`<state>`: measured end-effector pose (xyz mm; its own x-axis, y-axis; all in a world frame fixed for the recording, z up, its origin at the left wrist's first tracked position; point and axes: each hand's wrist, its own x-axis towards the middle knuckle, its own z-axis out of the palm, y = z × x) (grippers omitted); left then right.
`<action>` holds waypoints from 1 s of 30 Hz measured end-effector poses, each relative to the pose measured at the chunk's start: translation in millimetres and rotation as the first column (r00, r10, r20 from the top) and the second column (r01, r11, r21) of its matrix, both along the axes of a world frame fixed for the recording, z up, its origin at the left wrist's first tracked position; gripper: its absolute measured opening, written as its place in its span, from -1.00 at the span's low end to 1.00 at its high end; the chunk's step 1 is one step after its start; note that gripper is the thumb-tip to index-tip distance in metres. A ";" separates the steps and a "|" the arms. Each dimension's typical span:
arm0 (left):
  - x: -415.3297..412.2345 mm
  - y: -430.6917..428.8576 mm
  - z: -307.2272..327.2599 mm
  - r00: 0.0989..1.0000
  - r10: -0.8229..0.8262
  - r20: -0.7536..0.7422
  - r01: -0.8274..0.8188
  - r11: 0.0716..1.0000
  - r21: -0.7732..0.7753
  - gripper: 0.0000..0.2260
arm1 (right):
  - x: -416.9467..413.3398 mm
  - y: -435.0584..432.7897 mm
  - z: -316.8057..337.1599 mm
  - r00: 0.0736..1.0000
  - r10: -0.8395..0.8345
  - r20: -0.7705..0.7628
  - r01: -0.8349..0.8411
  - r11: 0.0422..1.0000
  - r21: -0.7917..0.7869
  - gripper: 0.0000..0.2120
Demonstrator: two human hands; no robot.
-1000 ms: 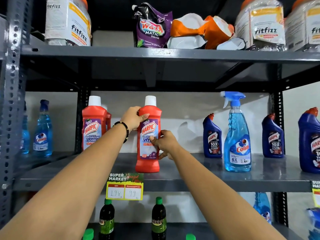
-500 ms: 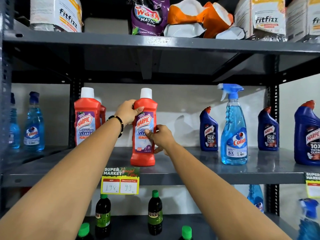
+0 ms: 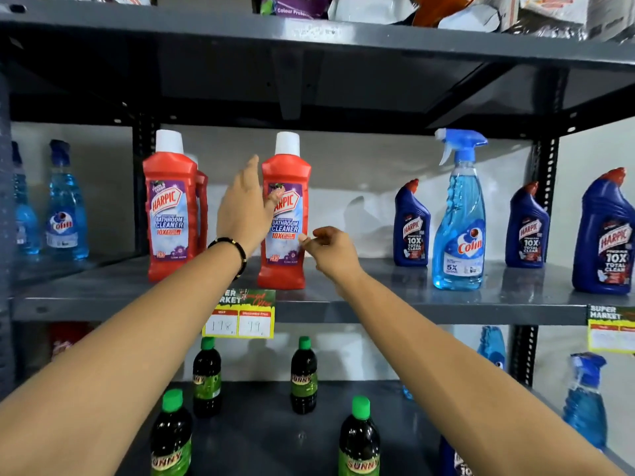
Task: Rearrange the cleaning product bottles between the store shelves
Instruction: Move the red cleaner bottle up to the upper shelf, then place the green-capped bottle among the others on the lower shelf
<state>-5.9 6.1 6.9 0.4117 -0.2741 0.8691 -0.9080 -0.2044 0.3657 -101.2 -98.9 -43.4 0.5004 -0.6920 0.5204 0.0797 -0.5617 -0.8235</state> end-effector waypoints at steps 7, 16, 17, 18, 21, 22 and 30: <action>-82.7 40.5 -103.2 0.922 -0.367 0.125 0.382 0.915 -0.130 -0.75 | -84.5 15.5 -46.4 0.946 0.219 0.241 -0.187 0.971 -0.148 -0.89; -83.2 4.0 -238.1 0.816 -0.439 -0.376 0.522 0.839 0.155 -0.80 | -141.6 -9.1 -155.1 0.975 0.209 -0.071 -0.210 0.978 -0.006 -0.80; -80.9 -4.9 -248.4 0.810 -0.400 -0.428 0.511 0.840 0.183 -0.77 | -142.0 -16.2 -174.0 0.978 0.179 -0.109 -0.178 0.984 0.023 -0.78; -78.8 -13.5 -256.9 0.791 -0.361 -0.494 0.511 0.834 0.208 -0.71 | -141.2 -23.8 -191.6 0.979 0.147 -0.144 -0.141 0.989 0.051 -0.77; -76.2 -39.3 -283.5 0.728 -0.234 -0.644 0.548 0.763 0.342 -0.44 | -138.0 -44.4 -243.0 0.963 0.050 -0.267 -0.013 0.991 0.136 -0.77; -75.9 -47.2 -292.7 0.725 -0.197 -0.660 0.558 0.729 0.395 -0.36 | -136.2 -48.7 -257.3 0.950 0.017 -0.313 0.036 0.986 0.161 -0.74; -72.3 -71.8 -331.7 0.444 -0.152 -0.883 0.670 0.710 0.215 -0.37 | -106.1 -62.7 -343.8 0.891 0.167 -0.423 0.046 0.892 0.449 -0.33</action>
<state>-78.2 -65.7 -324.8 0.5159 -0.8546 -0.0600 -0.3228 -0.2587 0.9104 -207.3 -161.5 -387.2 0.6490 -0.7524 -0.1128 -0.3275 -0.1424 -0.9341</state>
